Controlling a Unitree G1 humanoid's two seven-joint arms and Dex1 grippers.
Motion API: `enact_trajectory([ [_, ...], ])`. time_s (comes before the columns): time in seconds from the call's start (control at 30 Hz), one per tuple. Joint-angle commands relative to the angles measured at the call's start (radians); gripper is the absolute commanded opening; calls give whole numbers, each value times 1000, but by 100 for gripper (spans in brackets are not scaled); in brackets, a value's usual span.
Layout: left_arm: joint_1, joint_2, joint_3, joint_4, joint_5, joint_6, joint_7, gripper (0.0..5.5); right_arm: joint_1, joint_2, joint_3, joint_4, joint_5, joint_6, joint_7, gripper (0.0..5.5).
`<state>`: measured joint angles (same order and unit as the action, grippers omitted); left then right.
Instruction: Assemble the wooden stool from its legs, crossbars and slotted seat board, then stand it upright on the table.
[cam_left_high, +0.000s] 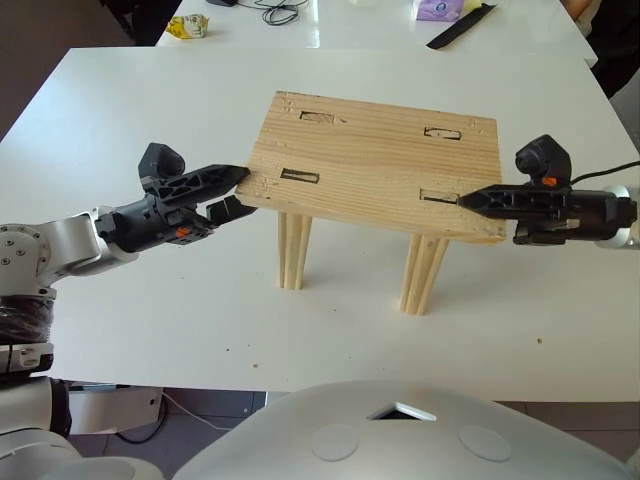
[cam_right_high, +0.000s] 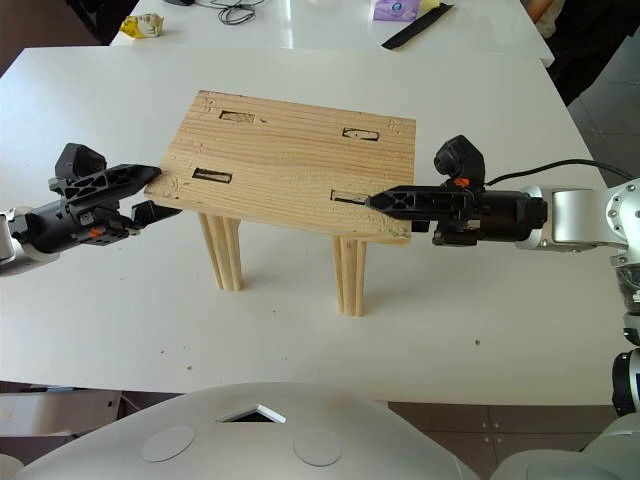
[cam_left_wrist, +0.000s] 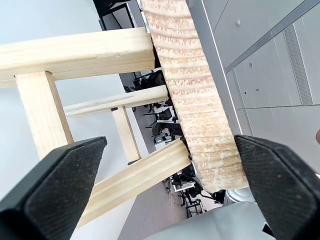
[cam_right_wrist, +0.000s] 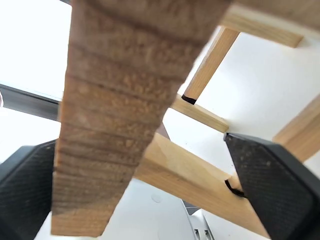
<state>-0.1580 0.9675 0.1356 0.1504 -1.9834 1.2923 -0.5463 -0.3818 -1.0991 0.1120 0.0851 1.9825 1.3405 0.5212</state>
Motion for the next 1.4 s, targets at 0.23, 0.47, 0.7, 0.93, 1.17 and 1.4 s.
enact_trajectory([
  [0.23,-20,35,155,128,11,128,24,467,9,-12,-114,77,-11,29,-58,540],
  [0.47,56,24,279,65,57,16,116,467,127,-36,-308,147,-140,-23,-40,540],
  [0.7,514,-74,380,-387,503,-154,-128,467,480,-63,-430,-65,-586,-175,308,540],
  [0.93,658,-146,134,-593,1065,-638,-383,467,925,-29,-290,-554,-1108,-624,528,540],
  [1.17,635,-157,-75,-595,1253,-790,-543,467,851,63,-129,-666,-1246,-729,550,448],
  [1.4,510,-193,-222,-492,1388,-838,-579,467,628,215,62,-548,-1376,-721,491,328],
])
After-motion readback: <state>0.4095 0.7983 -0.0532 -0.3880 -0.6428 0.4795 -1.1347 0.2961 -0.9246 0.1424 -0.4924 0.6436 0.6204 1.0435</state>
